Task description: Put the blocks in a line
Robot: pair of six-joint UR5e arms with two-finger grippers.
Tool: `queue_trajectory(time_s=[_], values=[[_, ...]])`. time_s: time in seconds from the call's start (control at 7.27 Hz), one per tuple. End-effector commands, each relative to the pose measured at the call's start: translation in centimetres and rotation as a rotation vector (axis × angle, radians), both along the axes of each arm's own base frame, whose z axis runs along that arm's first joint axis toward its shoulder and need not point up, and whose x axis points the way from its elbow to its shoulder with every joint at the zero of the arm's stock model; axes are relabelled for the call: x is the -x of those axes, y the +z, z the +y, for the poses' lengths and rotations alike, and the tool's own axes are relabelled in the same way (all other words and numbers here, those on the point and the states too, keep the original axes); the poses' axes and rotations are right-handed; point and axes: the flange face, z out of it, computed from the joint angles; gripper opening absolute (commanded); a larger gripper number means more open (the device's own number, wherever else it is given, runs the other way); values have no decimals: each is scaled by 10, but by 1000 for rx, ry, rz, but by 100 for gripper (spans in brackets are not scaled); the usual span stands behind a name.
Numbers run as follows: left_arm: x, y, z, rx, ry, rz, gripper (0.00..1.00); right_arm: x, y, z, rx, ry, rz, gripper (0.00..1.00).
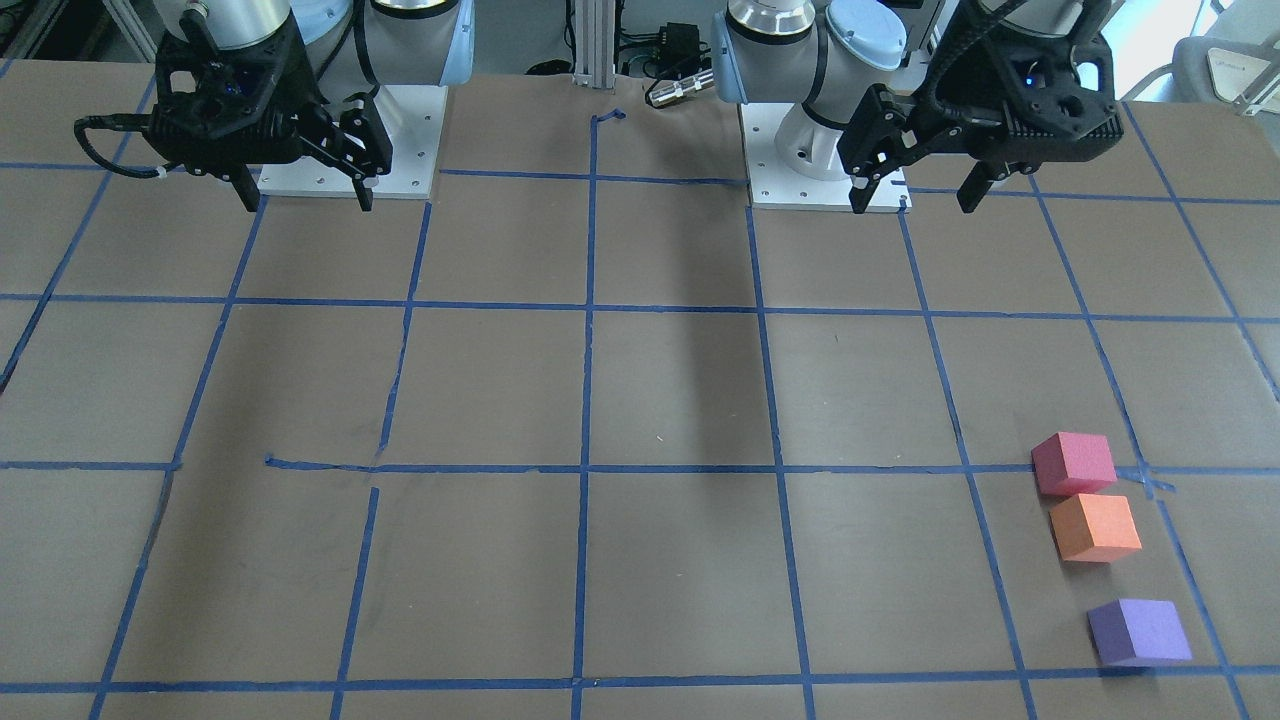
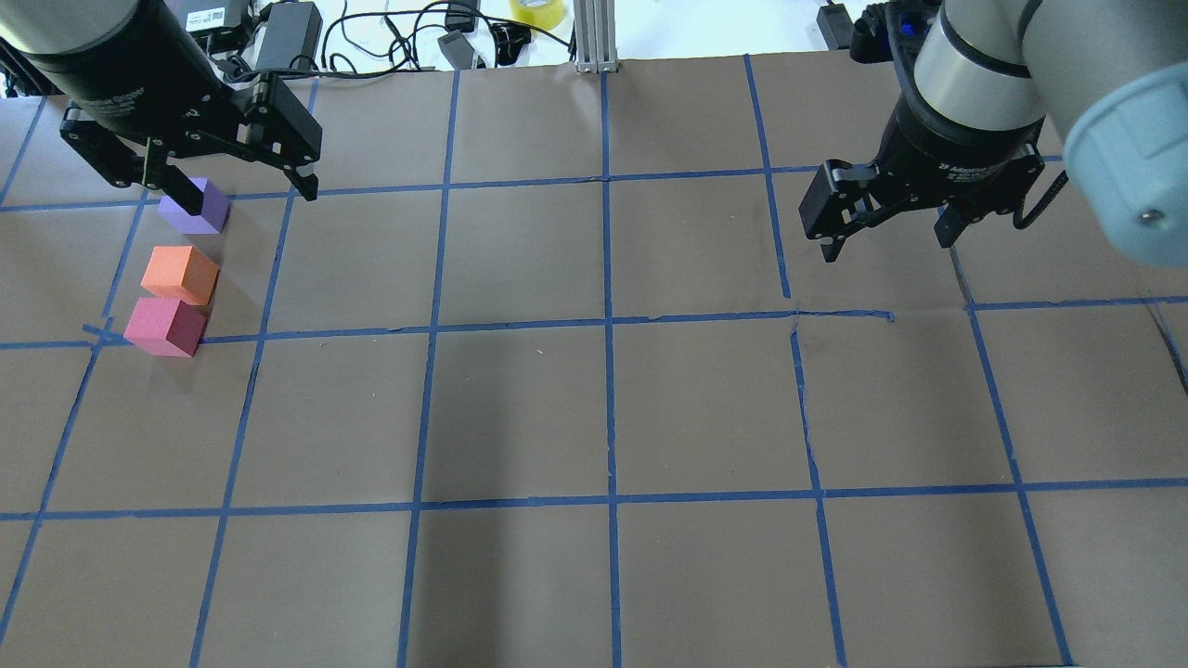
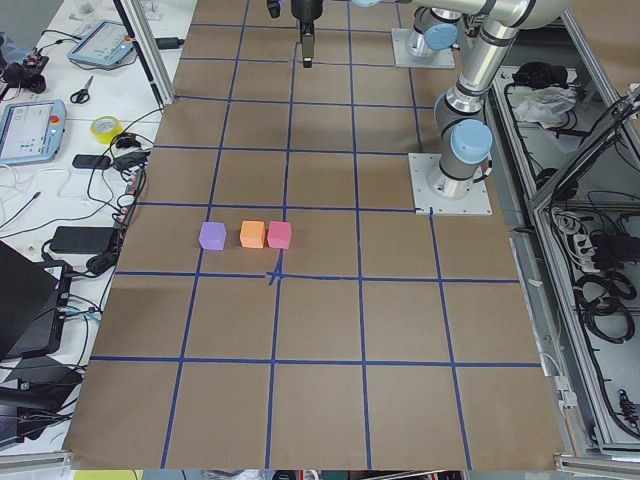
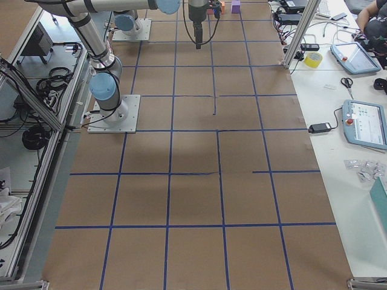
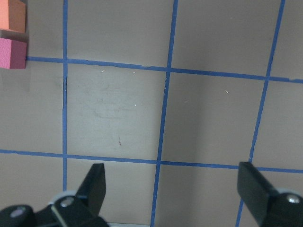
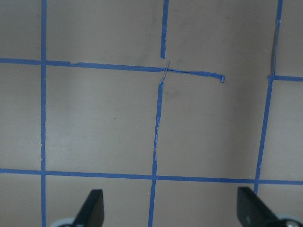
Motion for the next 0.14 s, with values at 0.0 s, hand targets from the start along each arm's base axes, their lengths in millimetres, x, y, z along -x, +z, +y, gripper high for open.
queue_trajectory(time_s=[0.0], values=[[4, -7, 2, 1, -14, -6, 100, 0, 1, 0, 3, -1, 1, 100]])
